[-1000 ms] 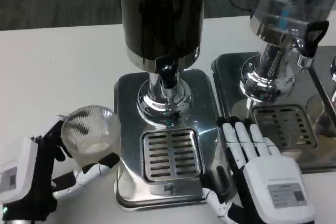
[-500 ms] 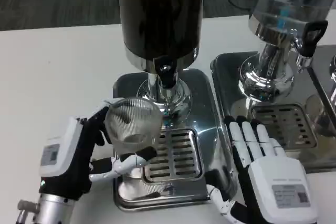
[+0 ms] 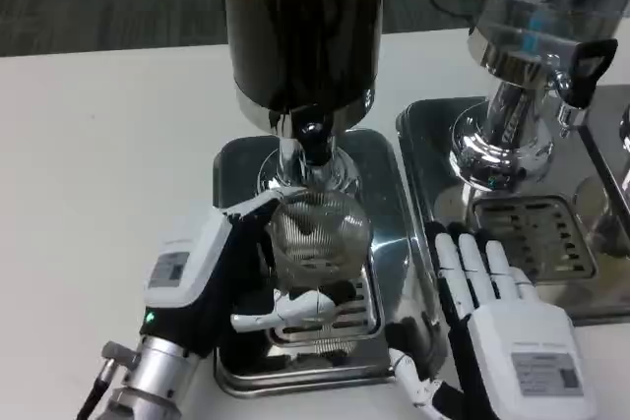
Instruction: Grasp the cup under the faucet to collect the drink, then remove the cup.
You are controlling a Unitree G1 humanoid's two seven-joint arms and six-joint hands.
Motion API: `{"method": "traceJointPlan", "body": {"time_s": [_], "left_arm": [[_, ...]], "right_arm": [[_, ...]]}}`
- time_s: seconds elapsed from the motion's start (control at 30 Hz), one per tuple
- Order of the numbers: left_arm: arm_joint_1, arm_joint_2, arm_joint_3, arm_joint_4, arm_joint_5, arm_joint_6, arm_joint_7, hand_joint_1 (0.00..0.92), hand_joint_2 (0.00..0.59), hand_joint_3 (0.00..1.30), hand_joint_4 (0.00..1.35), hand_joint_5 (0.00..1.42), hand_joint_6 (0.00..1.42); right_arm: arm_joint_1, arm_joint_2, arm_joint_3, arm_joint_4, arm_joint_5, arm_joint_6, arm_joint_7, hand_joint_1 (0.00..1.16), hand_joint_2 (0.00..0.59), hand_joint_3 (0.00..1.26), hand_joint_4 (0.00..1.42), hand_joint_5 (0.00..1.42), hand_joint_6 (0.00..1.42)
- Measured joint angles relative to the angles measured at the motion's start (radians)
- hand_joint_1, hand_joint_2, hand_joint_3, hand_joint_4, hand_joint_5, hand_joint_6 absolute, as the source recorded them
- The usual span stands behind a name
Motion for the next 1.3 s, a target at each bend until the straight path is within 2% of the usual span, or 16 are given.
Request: {"method": "traceJointPlan", "body": {"time_s": [0.13, 0.2, 0.23, 0.33, 0.4, 0.6, 0.73, 0.83, 0.97, 1.1, 1.13, 1.17, 1.23, 1.3], "left_arm": [[-0.032, -0.003, -0.031, 0.033, 0.020, 0.000, 0.028, 0.418, 0.099, 0.38, 0.58, 0.82, 0.94], [-0.037, -0.008, -0.043, 0.044, 0.020, 0.000, 0.038, 0.292, 0.080, 0.35, 0.55, 0.79, 0.85], [-0.039, -0.008, -0.046, 0.048, 0.020, -0.001, 0.039, 0.257, 0.077, 0.33, 0.55, 0.78, 0.83], [-0.043, -0.007, -0.049, 0.053, 0.019, -0.002, 0.040, 0.221, 0.078, 0.31, 0.53, 0.74, 0.79], [-0.041, -0.002, -0.052, 0.056, 0.027, -0.002, 0.040, 0.190, 0.075, 0.27, 0.46, 0.67, 0.71], [-0.039, 0.005, -0.047, 0.068, 0.026, 0.000, 0.040, 0.088, 0.033, 0.19, 0.35, 0.57, 0.57], [-0.013, 0.027, -0.034, 0.054, 0.025, 0.000, 0.058, 0.007, 0.001, 0.19, 0.39, 0.58, 0.53], [0.020, 0.040, -0.004, 0.013, 0.001, -0.003, 0.070, 0.000, 0.000, 0.19, 0.40, 0.58, 0.51], [0.066, 0.071, 0.039, -0.022, -0.044, -0.020, 0.067, 0.000, 0.006, 0.22, 0.39, 0.54, 0.43], [0.137, 0.116, 0.089, -0.090, -0.062, -0.025, 0.066, 0.000, 0.020, 0.13, 0.18, 0.39, 0.26], [0.145, 0.125, 0.098, -0.106, -0.062, -0.023, 0.066, 0.000, 0.023, 0.09, 0.11, 0.33, 0.21], [0.180, 0.164, 0.121, -0.181, -0.060, -0.016, 0.065, 0.000, 0.029, 0.03, 0.02, 0.24, 0.13], [0.213, 0.200, 0.157, -0.258, -0.076, -0.009, 0.031, 0.000, 0.038, 0.00, 0.00, 0.08, 0.01], [0.235, 0.219, 0.185, -0.317, -0.134, -0.013, -0.042, 0.000, 0.042, 0.00, 0.00, 0.00, 0.00]], "right_arm": [[0.007, 0.003, 0.000, 0.000, 0.000, 0.001, -0.002, 0.18, 0.390, 0.00, 0.00, 0.00, 0.13], [0.007, 0.003, 0.000, 0.000, 0.000, 0.001, -0.002, 0.18, 0.390, 0.00, 0.00, 0.00, 0.13], [0.007, 0.002, 0.000, 0.000, 0.000, 0.001, -0.002, 0.18, 0.390, 0.00, 0.00, 0.00, 0.13], [0.007, 0.002, -0.002, 0.000, 0.003, 0.001, -0.002, 0.18, 0.390, 0.00, 0.00, 0.00, 0.13], [0.006, 0.001, -0.003, 0.000, 0.004, 0.000, -0.002, 0.18, 0.390, 0.00, 0.00, 0.00, 0.13], [0.002, 0.001, -0.004, 0.000, 0.017, -0.007, -0.003, 0.18, 0.390, 0.00, 0.00, 0.00, 0.13], [-0.002, -0.001, -0.006, 0.002, 0.021, -0.008, -0.003, 0.18, 0.390, 0.00, 0.00, 0.00, 0.13], [-0.004, -0.006, -0.010, 0.004, 0.027, -0.011, -0.003, 0.18, 0.387, 0.00, 0.00, 0.00, 0.13], [-0.016, -0.011, -0.028, 0.010, 0.038, -0.010, -0.002, 0.18, 0.384, 0.00, 0.00, 0.00, 0.11], [-0.031, -0.014, -0.029, 0.015, 0.023, 0.010, 0.014, 0.18, 0.384, 0.00, 0.00, 0.00, 0.07], [-0.034, -0.016, -0.028, 0.017, 0.022, 0.012, 0.016, 0.18, 0.384, 0.00, 0.00, 0.00, 0.06], [-0.037, -0.021, -0.026, 0.019, 0.022, 0.012, 0.020, 0.18, 0.384, 0.00, 0.00, 0.00, 0.04], [-0.042, -0.027, -0.025, 0.021, 0.021, 0.012, 0.031, 0.18, 0.375, 0.00, 0.00, 0.00, 0.01], [-0.049, -0.032, -0.020, 0.023, 0.017, 0.019, 0.054, 0.16, 0.363, 0.00, 0.00, 0.00, 0.00]]}}
